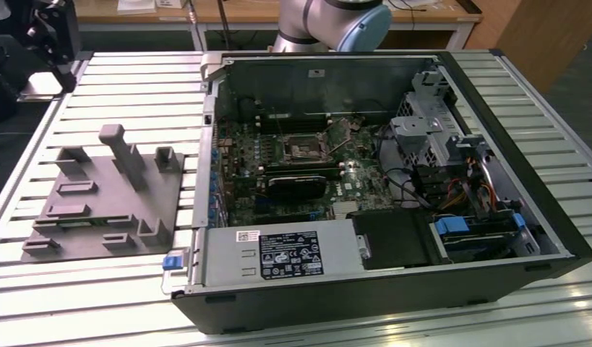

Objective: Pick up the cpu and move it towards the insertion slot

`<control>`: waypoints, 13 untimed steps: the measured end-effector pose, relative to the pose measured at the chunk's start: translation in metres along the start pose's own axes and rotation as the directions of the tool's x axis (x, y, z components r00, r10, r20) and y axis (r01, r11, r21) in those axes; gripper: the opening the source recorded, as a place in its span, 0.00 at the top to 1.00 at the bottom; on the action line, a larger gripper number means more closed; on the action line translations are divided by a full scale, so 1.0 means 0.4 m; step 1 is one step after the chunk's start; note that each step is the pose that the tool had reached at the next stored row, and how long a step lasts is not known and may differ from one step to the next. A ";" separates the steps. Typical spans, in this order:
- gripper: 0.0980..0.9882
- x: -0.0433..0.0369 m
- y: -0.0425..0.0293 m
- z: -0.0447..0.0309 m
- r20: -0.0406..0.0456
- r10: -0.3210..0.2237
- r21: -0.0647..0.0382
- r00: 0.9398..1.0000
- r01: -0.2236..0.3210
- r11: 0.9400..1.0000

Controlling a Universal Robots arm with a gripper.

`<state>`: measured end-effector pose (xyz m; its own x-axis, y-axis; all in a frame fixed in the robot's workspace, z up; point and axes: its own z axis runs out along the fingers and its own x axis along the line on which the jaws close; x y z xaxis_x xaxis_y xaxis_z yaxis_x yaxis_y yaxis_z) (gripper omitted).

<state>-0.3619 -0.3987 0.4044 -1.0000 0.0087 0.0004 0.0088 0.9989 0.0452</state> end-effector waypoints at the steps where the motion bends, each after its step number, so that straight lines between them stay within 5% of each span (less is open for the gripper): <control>1: 0.50 -0.002 0.000 0.000 0.000 0.000 0.000 1.000 0.000 1.000; 13: 0.50 -0.028 0.000 0.000 0.000 0.000 0.000 1.000 0.000 1.000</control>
<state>-0.3506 -0.3987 0.4043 -1.0000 0.0087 0.0004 0.0087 0.9989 0.0452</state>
